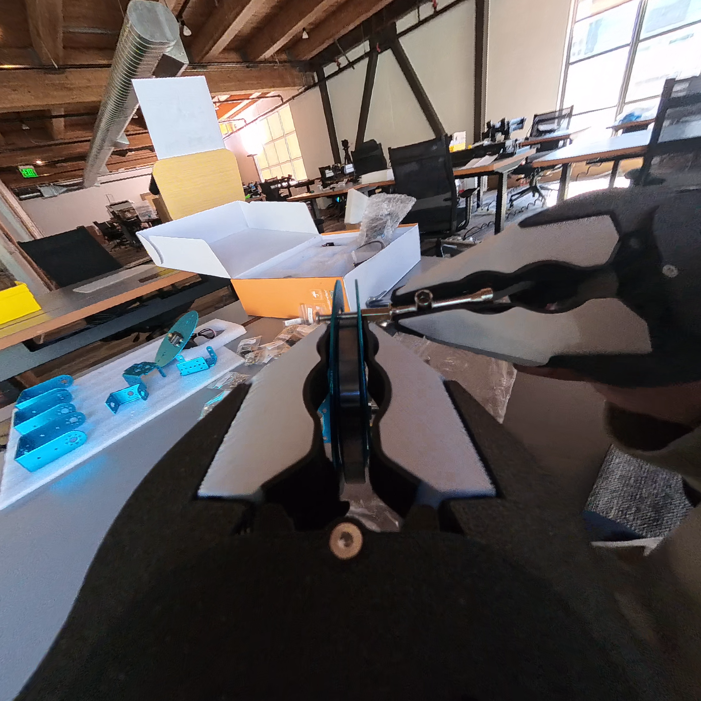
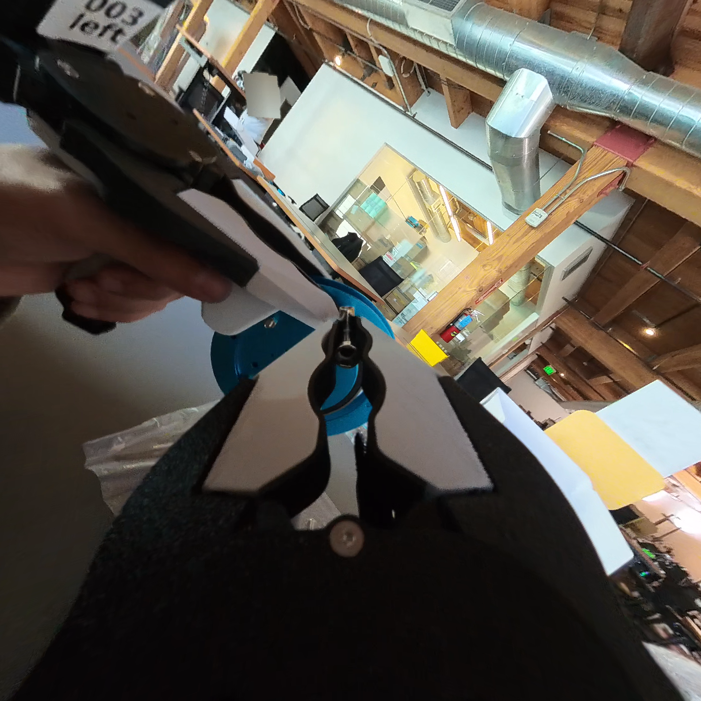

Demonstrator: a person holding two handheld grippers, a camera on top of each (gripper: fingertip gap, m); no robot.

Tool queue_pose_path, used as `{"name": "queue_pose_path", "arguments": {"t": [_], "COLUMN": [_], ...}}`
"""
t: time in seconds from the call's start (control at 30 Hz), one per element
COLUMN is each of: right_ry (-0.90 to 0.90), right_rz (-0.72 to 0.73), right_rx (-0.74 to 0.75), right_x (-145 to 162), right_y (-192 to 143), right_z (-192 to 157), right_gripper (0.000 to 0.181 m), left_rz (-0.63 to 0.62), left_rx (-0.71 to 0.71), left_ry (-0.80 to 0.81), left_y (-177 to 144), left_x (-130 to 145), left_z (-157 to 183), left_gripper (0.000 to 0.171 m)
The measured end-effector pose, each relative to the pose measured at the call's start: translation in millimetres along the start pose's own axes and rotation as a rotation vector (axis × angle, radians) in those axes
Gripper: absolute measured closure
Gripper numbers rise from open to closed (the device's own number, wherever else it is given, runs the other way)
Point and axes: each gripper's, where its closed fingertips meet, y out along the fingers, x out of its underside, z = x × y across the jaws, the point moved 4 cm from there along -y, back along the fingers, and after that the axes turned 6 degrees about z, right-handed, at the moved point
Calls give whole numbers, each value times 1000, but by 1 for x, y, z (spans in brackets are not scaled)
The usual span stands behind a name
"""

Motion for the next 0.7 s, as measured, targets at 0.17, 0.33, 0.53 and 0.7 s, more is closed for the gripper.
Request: {"name": "queue_pose_path", "arguments": {"t": [0.17,0.33,0.53,0.7], "right_ry": [-80,-169,-210,-232], "right_rz": [-9,-31,-25,-24], "right_rx": [-39,-103,-173,-228], "right_x": [7,19,29,34], "right_y": [-4,-6,-10,-14], "right_z": [-3,-9,-15,-19], "right_gripper": [175,175,175,175], "left_rz": [-51,-132,-203,-249], "left_rx": [53,108,170,216], "left_ry": [-41,-132,-210,-217], "left_y": [2,5,6,6], "left_x": [7,21,34,40], "left_z": [2,4,7,9], "left_gripper": [160,161,159,161]}}
